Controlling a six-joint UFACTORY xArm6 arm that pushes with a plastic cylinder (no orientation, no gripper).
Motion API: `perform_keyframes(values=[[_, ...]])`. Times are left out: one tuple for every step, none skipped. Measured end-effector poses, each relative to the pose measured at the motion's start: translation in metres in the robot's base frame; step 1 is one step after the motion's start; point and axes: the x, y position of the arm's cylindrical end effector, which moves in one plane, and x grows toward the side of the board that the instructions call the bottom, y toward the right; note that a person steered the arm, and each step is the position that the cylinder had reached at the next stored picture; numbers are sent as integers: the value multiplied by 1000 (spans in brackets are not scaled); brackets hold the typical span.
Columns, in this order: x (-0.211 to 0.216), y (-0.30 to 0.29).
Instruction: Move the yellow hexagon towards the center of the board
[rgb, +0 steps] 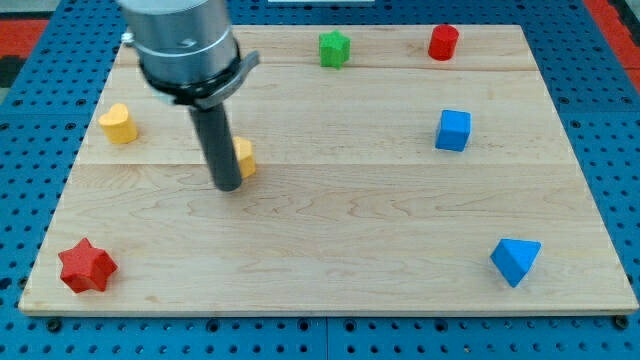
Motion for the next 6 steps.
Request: perform_keyframes(values=[[-38, 30], [-71, 36], [-44, 15], [-51, -19], [-94, -36], [-76, 25]])
